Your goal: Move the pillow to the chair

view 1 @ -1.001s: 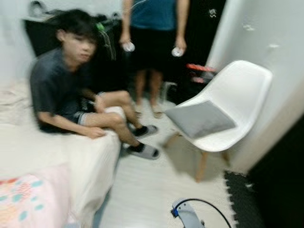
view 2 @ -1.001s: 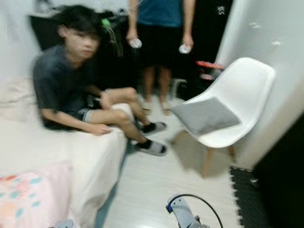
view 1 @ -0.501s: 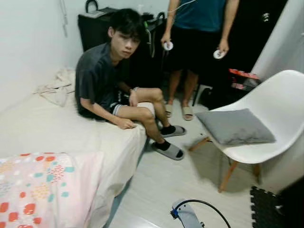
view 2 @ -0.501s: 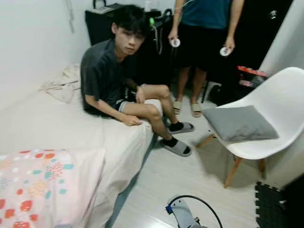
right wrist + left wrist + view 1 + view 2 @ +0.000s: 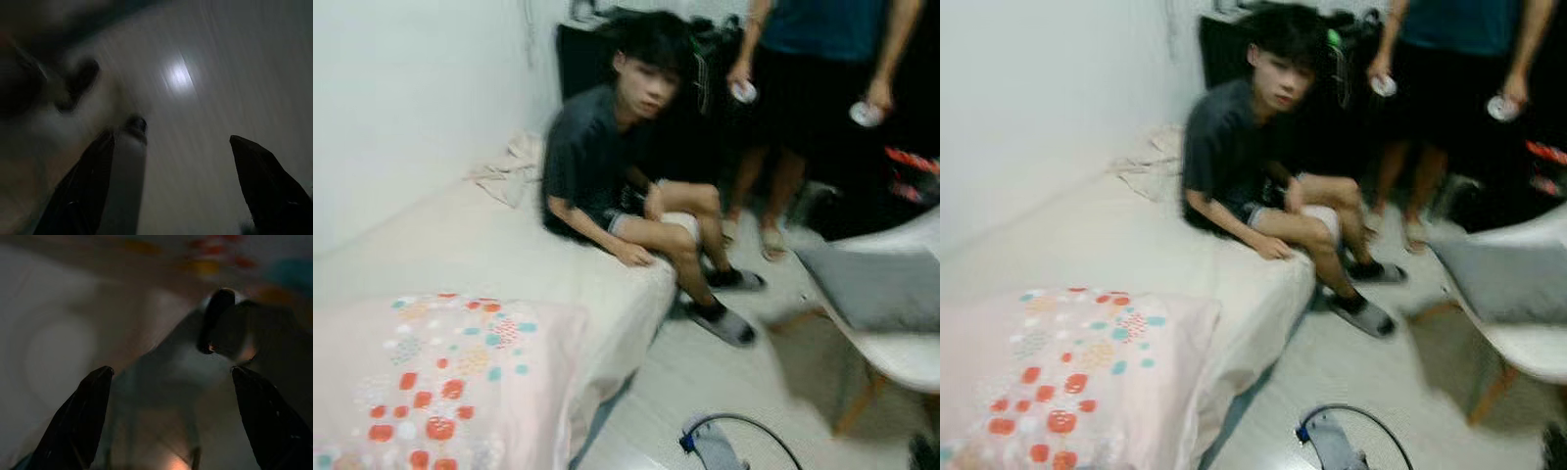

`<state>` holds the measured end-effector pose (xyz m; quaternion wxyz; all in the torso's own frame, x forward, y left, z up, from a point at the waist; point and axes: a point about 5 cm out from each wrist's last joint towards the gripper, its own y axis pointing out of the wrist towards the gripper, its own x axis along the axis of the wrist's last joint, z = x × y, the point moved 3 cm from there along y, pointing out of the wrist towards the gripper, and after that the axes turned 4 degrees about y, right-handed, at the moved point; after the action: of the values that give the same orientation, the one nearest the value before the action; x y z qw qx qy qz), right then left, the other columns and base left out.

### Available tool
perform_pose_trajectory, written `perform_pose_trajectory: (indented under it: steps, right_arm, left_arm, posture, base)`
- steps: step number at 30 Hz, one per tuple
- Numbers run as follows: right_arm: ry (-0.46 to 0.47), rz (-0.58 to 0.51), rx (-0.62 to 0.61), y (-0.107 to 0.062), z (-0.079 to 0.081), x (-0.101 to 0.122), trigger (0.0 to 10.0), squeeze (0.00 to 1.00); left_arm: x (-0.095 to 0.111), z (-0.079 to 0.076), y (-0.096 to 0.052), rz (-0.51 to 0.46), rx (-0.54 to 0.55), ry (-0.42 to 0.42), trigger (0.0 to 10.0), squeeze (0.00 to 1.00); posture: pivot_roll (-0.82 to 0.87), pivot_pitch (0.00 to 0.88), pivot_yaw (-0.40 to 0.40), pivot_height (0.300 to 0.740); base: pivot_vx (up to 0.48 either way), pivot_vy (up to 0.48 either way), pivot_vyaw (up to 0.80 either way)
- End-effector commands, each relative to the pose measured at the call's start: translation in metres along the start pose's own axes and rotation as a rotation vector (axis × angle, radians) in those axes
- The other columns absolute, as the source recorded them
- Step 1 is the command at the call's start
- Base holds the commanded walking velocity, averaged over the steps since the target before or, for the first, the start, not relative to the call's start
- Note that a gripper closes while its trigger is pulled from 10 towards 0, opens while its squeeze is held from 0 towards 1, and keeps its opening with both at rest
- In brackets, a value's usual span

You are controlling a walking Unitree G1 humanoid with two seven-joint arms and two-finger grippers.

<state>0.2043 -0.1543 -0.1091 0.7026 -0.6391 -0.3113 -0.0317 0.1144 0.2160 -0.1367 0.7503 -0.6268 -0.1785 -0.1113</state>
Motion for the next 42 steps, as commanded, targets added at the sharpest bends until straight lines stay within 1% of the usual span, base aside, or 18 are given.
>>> perform_pose_trajectory:
  steps: [1, 10, 12, 19, 26, 29, 33, 42]
  right_arm:
    - [0.009, 0.029, 0.006, -0.0008, 0.0023, -0.0127, 10.0, 0.00]
    - [0.010, 0.024, 0.002, -0.0004, 0.0034, -0.0120, 10.0, 0.00]
    - [0.017, 0.024, -0.007, -0.0004, 0.0026, -0.0121, 10.0, 0.00]
    - [0.032, 0.026, -0.007, -0.0007, 0.0018, -0.0131, 10.0, 0.00]
    - [0.023, 0.031, -0.013, -0.0013, -0.0008, -0.0142, 10.0, 0.00]
    - [0.023, 0.027, -0.014, -0.0015, -0.0017, -0.0135, 10.0, 0.00]
    - [0.005, 0.027, -0.008, -0.0016, -0.0017, -0.0132, 10.0, 0.00]
    - [0.009, 0.022, -0.002, -0.0016, -0.0013, -0.0129, 10.0, 0.00]
  left_arm:
    - [-0.0102, -0.0019, -0.0012, 0.037, -0.011, -0.004, 10.0, 0.00]
    - [-0.0086, -0.0043, -0.0009, 0.039, -0.030, 0.001, 10.0, 0.00]
    - [-0.0086, -0.0049, -0.0008, 0.041, -0.035, 0.002, 10.0, 0.00]
    - [-0.0096, -0.0060, -0.0010, 0.047, -0.046, 0.002, 10.0, 0.00]
    - [-0.0090, -0.0043, -0.0009, 0.042, -0.039, 0.001, 10.0, 0.00]
    - [-0.0074, -0.0017, -0.0007, 0.035, -0.027, -0.016, 10.0, 0.00]
    - [-0.0067, -0.0014, -0.0005, 0.033, -0.028, -0.011, 10.0, 0.00]
    - [-0.0061, -0.0029, -0.0005, 0.031, -0.034, -0.002, 10.0, 0.00]
  posture:
    - [0.01, 0.044, -0.051, 0.740]
    - [0.01, 0.041, -0.048, 0.740]
    - [0.01, 0.041, -0.046, 0.740]
    - [0.01, 0.036, -0.049, 0.740]
    - [0.01, 0.031, -0.049, 0.740]
    - [0.01, 0.031, -0.049, 0.740]
    - [0.01, 0.030, -0.049, 0.740]
    - [0.00, 0.036, -0.043, 0.740]
  base:
    - [0.000, 0.000, 0.73]
    - [0.000, 0.000, 0.72]
    - [0.000, 0.000, 0.00]
    - [0.000, -0.454, 0.00]
    - [0.000, -0.456, 0.00]
    - [0.000, 0.000, 0.67]
    - [0.000, 0.000, 0.79]
    - [0.000, 0.000, 0.78]
